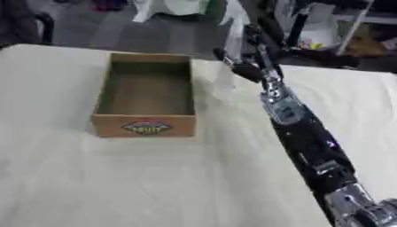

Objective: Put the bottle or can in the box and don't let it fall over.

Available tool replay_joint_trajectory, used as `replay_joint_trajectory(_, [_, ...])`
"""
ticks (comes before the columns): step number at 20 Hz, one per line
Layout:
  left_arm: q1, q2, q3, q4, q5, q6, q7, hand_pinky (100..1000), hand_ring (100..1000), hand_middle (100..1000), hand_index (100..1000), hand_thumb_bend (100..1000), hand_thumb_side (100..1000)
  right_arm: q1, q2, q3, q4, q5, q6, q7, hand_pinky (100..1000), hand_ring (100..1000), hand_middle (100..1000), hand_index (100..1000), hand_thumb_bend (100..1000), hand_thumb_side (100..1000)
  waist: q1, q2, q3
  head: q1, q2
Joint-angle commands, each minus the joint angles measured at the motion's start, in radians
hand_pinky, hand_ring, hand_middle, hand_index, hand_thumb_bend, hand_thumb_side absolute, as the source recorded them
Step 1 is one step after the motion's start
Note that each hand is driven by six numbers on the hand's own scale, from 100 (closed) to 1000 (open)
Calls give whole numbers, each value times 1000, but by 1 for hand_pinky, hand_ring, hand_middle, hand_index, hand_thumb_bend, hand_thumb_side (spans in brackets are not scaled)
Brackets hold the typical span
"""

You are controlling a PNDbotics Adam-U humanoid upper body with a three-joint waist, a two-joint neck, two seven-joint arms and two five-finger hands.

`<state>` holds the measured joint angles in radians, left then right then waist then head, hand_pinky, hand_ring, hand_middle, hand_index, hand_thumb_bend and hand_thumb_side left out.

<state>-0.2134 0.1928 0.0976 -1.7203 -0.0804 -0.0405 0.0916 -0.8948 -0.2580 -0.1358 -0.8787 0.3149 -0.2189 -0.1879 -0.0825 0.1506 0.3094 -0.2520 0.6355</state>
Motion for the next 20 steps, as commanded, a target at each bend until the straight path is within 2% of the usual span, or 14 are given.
replay_joint_trajectory(1, [-21, 21, -8, -21, -3, -3, -10, 667, 870, 775, 841, 463, 765, -37, -54, -25, -2, 3, 4, -29, 784, 973, 963, 1000, 706, 517, 2, -5, 15, -28, -27])
replay_joint_trajectory(9, [-31, 29, -8, -27, -7, -3, -13, 667, 870, 775, 842, 464, 766, -66, -101, -51, -12, -40, 8, -61, 773, 958, 943, 1000, 689, 522, -14, 12, 73, -80, -51])
replay_joint_trajectory(16, [-32, 29, -6, -29, -8, -2, -13, 666, 871, 775, 842, 460, 768, -78, -114, -51, -18, -58, 8, -63, 766, 952, 937, 1000, 679, 519, -22, 16, 88, -96, -65])
replay_joint_trajectory(20, [-32, 29, -6, -28, -10, -2, -13, 666, 871, 775, 842, 461, 768, -86, -120, -53, -4, -56, 11, -61, 758, 945, 929, 1000, 656, 488, -29, 15, 99, -111, -69])
